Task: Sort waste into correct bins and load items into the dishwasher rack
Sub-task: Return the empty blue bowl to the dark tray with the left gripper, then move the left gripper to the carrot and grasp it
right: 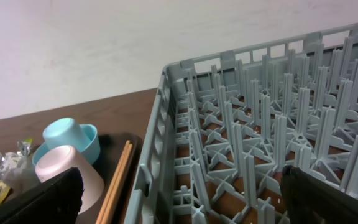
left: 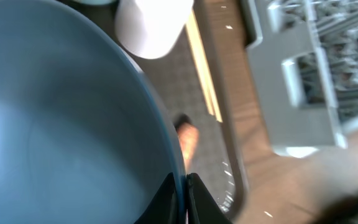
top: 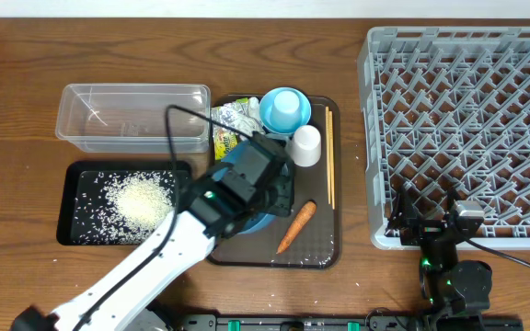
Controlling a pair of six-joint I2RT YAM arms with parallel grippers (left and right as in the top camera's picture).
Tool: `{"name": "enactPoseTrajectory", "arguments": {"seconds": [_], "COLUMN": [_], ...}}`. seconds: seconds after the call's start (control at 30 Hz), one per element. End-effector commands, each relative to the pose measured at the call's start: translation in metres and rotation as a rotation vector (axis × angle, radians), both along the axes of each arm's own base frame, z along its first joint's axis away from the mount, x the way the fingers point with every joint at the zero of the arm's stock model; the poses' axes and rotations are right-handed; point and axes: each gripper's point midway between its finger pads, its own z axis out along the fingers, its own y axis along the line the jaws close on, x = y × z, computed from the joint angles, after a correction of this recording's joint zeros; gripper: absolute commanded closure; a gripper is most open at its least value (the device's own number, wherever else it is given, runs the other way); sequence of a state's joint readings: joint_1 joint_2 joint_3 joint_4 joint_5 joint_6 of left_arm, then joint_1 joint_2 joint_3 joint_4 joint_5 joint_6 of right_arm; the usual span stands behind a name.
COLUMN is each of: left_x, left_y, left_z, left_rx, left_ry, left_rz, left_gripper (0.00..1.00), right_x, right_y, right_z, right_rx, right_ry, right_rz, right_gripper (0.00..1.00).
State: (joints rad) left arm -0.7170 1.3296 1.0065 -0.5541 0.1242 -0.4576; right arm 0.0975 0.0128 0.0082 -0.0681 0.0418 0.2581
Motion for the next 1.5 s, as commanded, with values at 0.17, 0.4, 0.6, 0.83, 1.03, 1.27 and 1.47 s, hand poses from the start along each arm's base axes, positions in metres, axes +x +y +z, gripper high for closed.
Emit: {"name": "enactPoseTrajectory", "arguments": {"seconds": [0.17,0.4,0.6,0.83,1.03,1.27,1.47], "left_x": [0.013,0.003,0.002,0.006,-0.003,-0.05,-0.068], "left_y": [0.0,-0.013,-0.014,-0.012,-0.026,-0.045,-0.055], "left_z": [-0.026,-0.051,-0.054,-0.048,-0.02,-0.03,-0.043], "left_rx": [0.109,0.155,0.169,0.187,0.111,0.13,0.221], "left_ry": [-0.011,0.035,0.033,0.004,0.032,0.128,0.09], "left_rz": [-0.005,-0.053,-0.059,-0.064,-0.111,-0.265,-0.374], "left_gripper": [0.93,0.93,0.67,0.6,0.59,0.55,0.49], "right_x": [0.0,0.0,0.0,0.0,0.0,0.0,0.0], "right_y": [0.0,0.0,0.0,0.0,0.0,0.0,0.0], "right_z": [-0.001,-0.001,-0.001,-0.001,-0.001,-0.001,-0.001], "right_rx": [-0.013,-0.013,-0.013,-0.013,-0.013,-0.013,-0.013], "right_ry": [0.0,0.0,0.0,0.0,0.0,0.0,0.0], "right_rz": [-0.001,-0.001,-0.001,-0.001,0.0,-0.001,-0.001], "right_gripper": [0.01,0.01,0.01,0.01,0.01,0.01,0.01]}}
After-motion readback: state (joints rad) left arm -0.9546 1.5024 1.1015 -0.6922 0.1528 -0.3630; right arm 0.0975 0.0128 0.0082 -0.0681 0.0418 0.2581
